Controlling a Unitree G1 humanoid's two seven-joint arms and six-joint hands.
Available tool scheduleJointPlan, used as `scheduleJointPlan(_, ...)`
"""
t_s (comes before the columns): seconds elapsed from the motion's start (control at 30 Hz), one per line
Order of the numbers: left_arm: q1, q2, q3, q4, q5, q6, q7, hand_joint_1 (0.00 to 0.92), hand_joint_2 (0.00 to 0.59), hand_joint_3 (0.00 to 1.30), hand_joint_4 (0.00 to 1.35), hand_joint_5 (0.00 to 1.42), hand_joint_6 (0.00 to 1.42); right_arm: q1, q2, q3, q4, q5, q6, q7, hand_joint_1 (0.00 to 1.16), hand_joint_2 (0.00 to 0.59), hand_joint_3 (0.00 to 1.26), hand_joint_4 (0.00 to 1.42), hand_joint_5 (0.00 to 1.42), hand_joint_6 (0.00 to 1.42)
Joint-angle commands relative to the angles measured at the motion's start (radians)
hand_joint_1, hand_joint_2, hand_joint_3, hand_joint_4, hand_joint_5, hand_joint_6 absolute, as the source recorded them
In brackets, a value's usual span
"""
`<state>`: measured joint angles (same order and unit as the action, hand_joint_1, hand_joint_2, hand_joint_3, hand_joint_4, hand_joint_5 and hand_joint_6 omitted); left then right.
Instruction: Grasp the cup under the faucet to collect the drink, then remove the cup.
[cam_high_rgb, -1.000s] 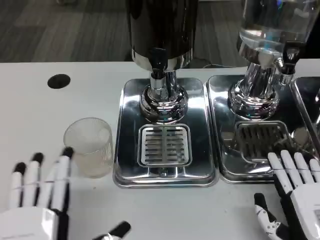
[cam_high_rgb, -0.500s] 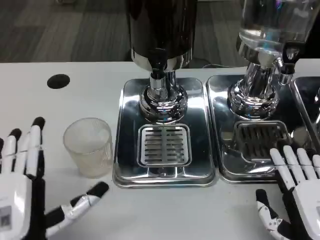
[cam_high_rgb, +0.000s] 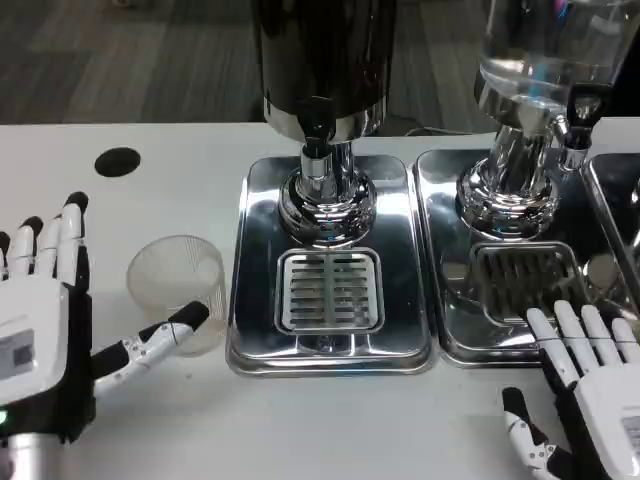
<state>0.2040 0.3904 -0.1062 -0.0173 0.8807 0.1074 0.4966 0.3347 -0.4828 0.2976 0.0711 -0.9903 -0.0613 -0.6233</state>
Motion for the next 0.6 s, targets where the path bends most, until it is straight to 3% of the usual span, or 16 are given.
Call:
scheduleJointPlan(0.03,-0.051,0.003,-0.022,0.042,0.009,0.031,-0.052,0.0,0.007,0.0,0.0,0.04,0.0,-0.006,0.0,0.002,0.009,0.005,-0.002,0.009,0.17,0.45,0.07,0.0,0.0,0.04)
scheduleJointPlan(0.3,-0.129,-0.018,-0.073,0.119,0.0,0.053,-0.082,0.0,0.012,0.0,0.0,0.04,0.02,-0.008,0.001,0.0,0.013,0.012,-0.005,0.009,0.17,0.442,0.08,0.0,0.0,0.04)
scheduleJointPlan(0.6,-0.184,-0.023,-0.102,0.174,-0.02,0.089,-0.133,0.0,0.007,0.04,0.0,0.18,0.18,-0.011,-0.001,0.0,0.032,0.028,-0.014,0.008,0.16,0.439,0.1,0.0,0.0,0.07)
